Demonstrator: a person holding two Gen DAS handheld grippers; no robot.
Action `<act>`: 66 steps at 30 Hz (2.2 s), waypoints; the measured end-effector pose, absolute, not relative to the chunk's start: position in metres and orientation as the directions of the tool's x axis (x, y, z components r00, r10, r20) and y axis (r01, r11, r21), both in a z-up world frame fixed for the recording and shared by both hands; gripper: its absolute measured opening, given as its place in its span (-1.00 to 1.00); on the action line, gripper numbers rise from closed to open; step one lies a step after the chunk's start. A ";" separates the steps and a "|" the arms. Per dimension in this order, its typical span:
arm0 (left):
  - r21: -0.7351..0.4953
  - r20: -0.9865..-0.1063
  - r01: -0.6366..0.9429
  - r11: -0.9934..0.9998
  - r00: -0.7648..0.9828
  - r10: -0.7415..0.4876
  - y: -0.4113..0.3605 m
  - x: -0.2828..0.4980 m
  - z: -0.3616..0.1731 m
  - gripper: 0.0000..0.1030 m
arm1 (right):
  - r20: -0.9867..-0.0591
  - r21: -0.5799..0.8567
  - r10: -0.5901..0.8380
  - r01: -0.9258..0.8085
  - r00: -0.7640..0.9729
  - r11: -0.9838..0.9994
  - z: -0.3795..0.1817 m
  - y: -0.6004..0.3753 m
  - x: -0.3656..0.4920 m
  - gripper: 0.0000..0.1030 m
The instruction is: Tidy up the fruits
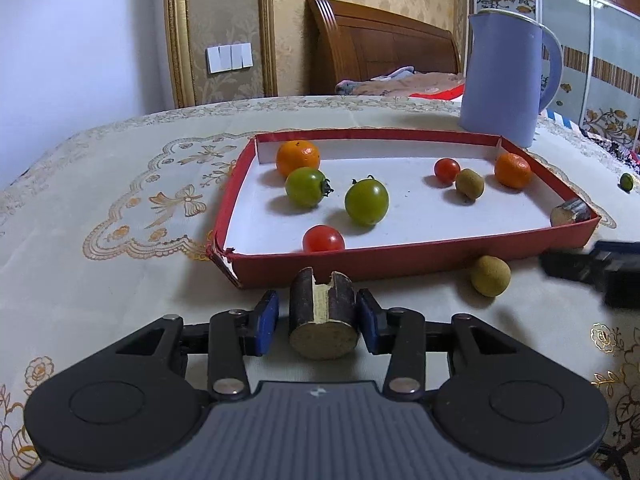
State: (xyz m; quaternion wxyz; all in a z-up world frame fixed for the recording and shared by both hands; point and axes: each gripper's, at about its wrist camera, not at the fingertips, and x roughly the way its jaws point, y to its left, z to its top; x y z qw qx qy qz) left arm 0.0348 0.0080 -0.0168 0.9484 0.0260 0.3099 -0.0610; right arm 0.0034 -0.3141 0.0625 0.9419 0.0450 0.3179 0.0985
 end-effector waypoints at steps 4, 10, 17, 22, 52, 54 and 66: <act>0.011 -0.591 0.132 0.991 0.800 -0.100 0.009 0.035 -0.017 -0.20 | -0.600 0.127 0.224 -0.185 0.768 0.975 0.064 -0.300 0.005 0.70; 0.006 -0.591 0.133 0.991 0.800 -0.103 0.009 0.035 -0.017 -0.20 | -0.614 0.096 0.235 -0.224 0.754 0.970 0.062 -0.280 0.007 0.59; 0.004 -0.591 0.133 0.991 0.800 -0.105 0.009 0.035 -0.017 -0.20 | -0.618 0.073 0.250 -0.262 0.745 0.962 0.063 -0.263 0.010 0.45; 0.002 -0.591 0.133 0.991 0.800 -0.106 0.009 0.035 -0.017 -0.20 | -0.632 0.064 0.251 -0.273 0.733 0.960 0.062 -0.254 0.016 0.19; 0.014 -0.595 0.107 0.994 0.800 -0.078 0.010 0.035 -0.017 0.24 | -0.630 0.066 0.219 -0.230 0.745 0.971 0.056 -0.255 0.016 -0.42; 0.015 -0.595 0.107 0.994 0.800 -0.077 0.009 0.035 -0.017 0.24 | -0.630 0.065 0.219 -0.230 0.745 0.971 0.057 -0.255 0.016 -0.42; 0.020 -0.596 0.109 0.994 0.799 -0.076 0.009 0.035 -0.017 0.25 | -0.628 0.068 0.221 -0.230 0.746 0.971 0.057 -0.255 0.016 -0.42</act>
